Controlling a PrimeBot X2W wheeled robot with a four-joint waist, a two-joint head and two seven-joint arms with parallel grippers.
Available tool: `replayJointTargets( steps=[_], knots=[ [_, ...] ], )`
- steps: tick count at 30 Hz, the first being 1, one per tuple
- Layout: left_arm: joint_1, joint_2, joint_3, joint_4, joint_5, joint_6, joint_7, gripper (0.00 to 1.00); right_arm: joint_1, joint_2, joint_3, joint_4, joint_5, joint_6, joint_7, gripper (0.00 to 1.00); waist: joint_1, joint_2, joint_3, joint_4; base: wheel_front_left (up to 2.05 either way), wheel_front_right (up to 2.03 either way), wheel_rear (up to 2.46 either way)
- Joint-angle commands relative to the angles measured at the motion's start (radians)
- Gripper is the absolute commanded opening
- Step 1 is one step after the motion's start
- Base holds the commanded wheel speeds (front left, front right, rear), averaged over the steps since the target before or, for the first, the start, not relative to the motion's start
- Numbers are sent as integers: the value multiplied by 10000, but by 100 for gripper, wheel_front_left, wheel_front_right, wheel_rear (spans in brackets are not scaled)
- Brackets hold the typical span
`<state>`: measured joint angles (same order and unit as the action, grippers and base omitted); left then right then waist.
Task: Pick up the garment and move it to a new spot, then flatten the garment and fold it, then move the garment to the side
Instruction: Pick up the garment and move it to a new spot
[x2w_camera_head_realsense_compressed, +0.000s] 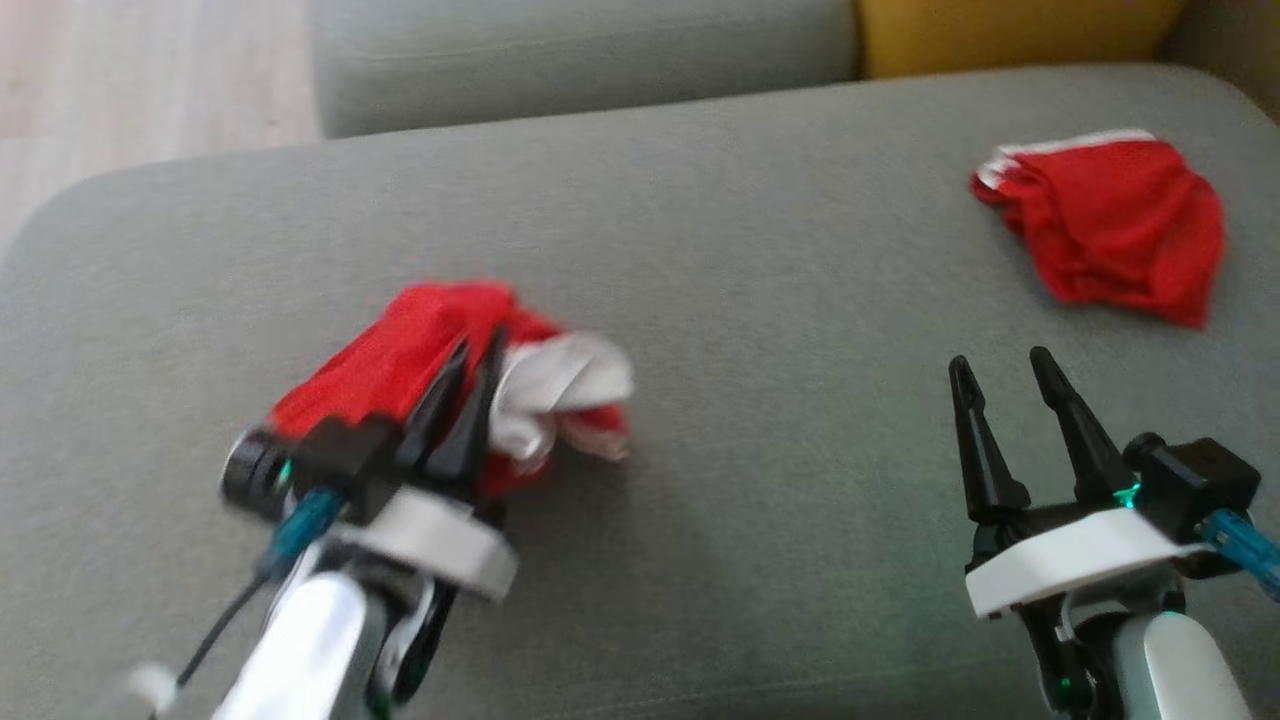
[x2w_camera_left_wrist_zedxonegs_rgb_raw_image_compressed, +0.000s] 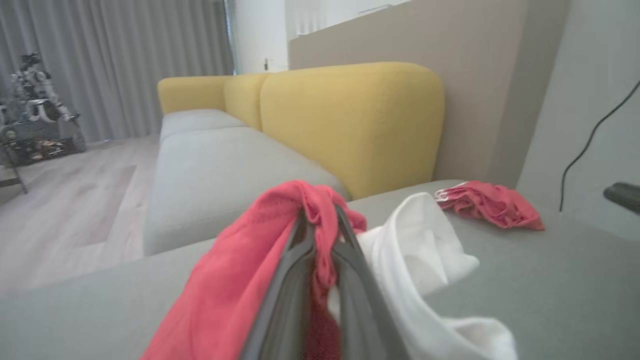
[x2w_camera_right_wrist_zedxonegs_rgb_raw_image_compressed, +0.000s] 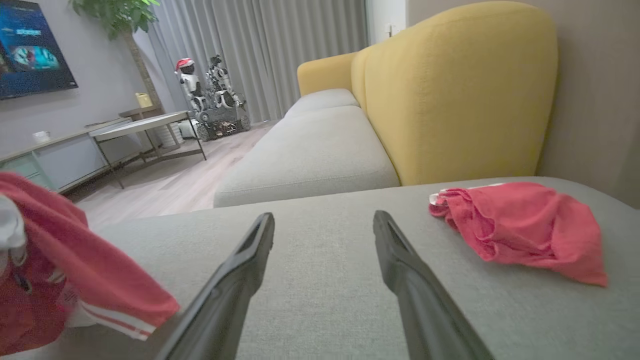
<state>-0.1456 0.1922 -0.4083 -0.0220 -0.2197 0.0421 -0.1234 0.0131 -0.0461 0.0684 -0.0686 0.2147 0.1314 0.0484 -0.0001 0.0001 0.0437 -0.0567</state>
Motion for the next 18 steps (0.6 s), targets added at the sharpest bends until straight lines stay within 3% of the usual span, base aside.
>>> replayJointTargets(
  steps=[1, 11, 13, 14, 15, 18],
  knots=[
    [-834, 8, 338, -284, 86, -57, -43, 0, -380, -41, 275, -410, 52, -7, -32, 100, 1, -1, 384, -462, 0, 0, 0],
    [-2508, -487, -588, 1484, 181, -888, 139, 3, -827, -41, 471, -212, 433, -7, -452, 100, 1, -1, 1635, -1579, 0, 0, 0],
    [-2602, -537, -699, 1864, 105, -1006, 165, 39, -907, -41, 491, -129, 480, -7, -557, 100, 1, -1, 1778, -1668, 0, 0, 0],
    [-2638, -551, -731, 2016, 88, -1037, 111, 93, -940, -41, 494, -88, 496, -7, -603, 100, 1, -1, 1825, -1698, 0, 0, 0],
    [-2655, -560, -762, 2156, 78, -1059, 49, 100, -962, -41, 490, -47, 508, -7, -646, 100, 1, -1, 1844, -1707, 0, 0, 0],
    [-2671, -577, -820, 2375, 103, -1059, -262, 100, -971, -41, 404, 61, 520, -7, -729, 100, 1, -1, 1832, -1607, 0, 0, 0]
  ],
)
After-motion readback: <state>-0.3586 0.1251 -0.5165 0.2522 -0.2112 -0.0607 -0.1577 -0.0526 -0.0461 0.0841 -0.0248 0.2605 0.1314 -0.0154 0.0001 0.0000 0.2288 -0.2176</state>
